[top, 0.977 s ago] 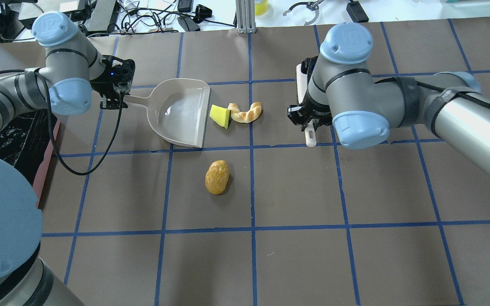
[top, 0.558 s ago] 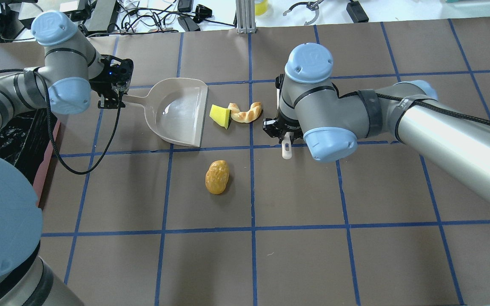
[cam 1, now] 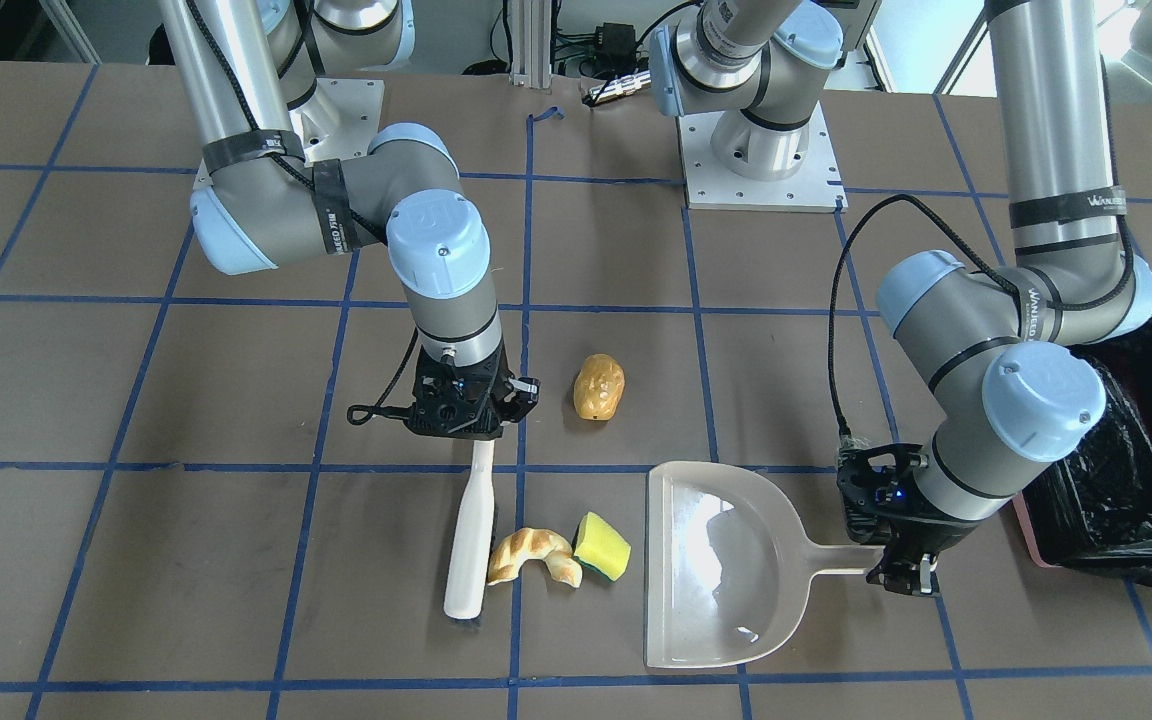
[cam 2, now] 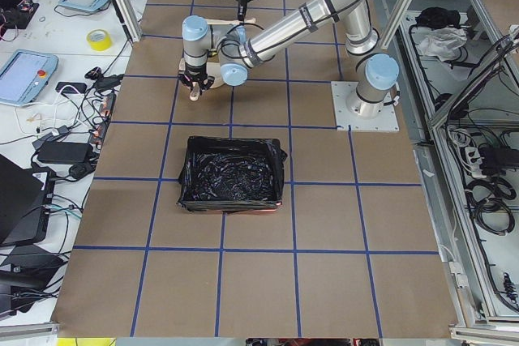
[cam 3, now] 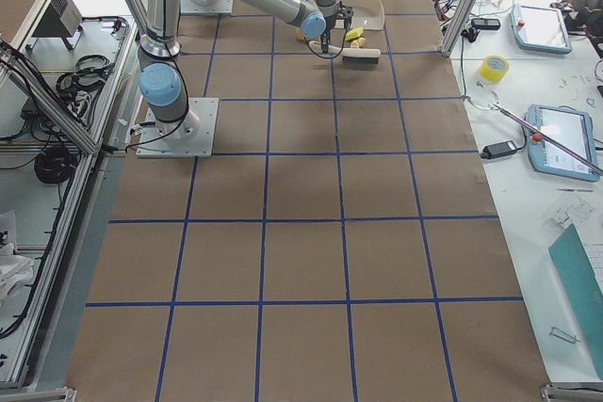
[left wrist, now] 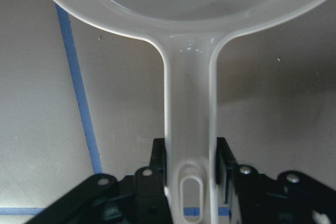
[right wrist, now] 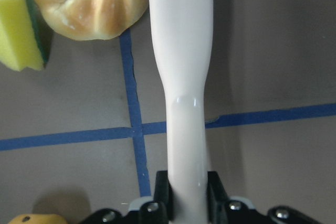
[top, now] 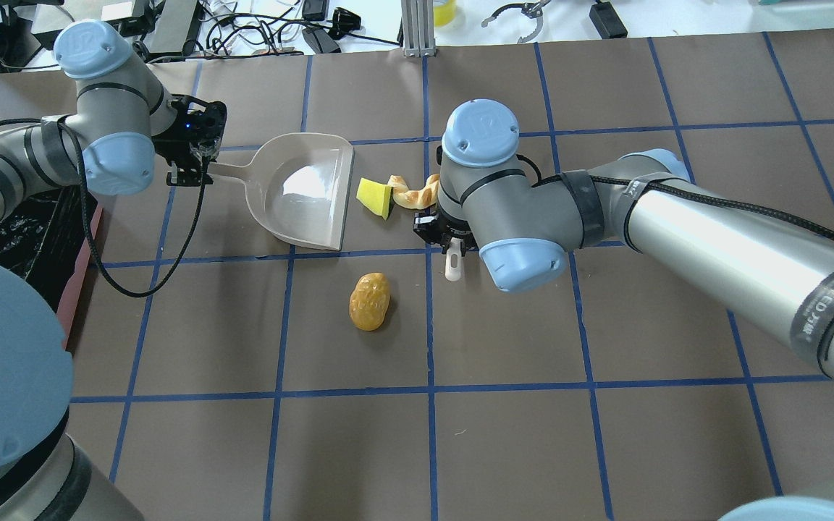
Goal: Sweep and dump trash into bin
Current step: 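Move the brush toward the sponge and pastry beside the dustpan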
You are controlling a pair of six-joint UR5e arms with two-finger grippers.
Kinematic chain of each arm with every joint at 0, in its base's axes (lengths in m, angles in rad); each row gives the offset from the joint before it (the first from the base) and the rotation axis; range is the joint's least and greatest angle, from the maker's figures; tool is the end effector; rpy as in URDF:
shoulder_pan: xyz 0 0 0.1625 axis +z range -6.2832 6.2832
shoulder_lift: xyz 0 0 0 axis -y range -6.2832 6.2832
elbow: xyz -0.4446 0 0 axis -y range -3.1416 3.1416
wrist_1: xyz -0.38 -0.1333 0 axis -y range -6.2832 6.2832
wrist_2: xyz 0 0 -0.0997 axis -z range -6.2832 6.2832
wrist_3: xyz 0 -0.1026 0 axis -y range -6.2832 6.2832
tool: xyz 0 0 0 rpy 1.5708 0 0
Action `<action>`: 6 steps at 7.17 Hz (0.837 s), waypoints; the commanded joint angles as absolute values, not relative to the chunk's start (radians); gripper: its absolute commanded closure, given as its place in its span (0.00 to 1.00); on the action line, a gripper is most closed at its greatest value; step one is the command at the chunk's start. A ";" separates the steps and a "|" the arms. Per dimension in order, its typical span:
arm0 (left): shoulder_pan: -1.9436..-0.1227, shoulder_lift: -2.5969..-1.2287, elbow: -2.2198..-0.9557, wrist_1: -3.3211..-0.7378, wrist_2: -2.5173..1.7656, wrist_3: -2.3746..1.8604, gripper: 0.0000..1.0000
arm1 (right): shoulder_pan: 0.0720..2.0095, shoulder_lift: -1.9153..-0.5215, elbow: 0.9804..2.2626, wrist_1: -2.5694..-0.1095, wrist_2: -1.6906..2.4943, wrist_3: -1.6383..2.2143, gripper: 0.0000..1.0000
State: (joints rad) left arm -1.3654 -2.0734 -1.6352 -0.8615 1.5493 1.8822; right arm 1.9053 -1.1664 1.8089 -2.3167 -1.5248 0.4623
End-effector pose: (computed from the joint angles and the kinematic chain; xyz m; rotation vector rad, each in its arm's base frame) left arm -0.0005 -0.6620 0.2606 2.2519 2.0219 -0.1366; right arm 0.3237 -0.5110 0.2519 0.1916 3.0508 -0.1185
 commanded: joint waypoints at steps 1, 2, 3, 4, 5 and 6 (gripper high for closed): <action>-1.365 -2.074 -1.634 -0.862 1.551 1.882 1.00 | 1.971 -1.108 1.740 -2.319 -1.523 0.564 1.00; -1.365 -2.074 -1.634 -0.862 1.551 1.882 1.00 | 1.998 -1.074 1.712 -2.319 -1.523 0.598 1.00; -1.365 -2.074 -1.631 -0.862 1.551 1.882 1.00 | 2.015 -1.066 1.671 -2.304 -1.522 0.629 1.00; -1.365 -2.074 -1.628 -0.862 1.552 1.882 1.00 | 2.035 -1.051 1.646 -2.304 -1.516 0.668 1.00; -1.365 -2.074 -1.628 -0.862 1.552 1.882 1.00 | 2.061 -1.031 1.620 -2.304 -1.511 0.716 1.00; -1.365 -2.074 -1.628 -0.862 1.552 1.881 1.00 | 2.081 -1.007 1.591 -2.304 -1.497 0.747 1.00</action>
State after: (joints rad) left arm -1.3652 -2.0740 -1.6283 -0.8621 1.5522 1.8819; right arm 2.0547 -1.0340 1.6263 -2.3047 -1.5098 0.7019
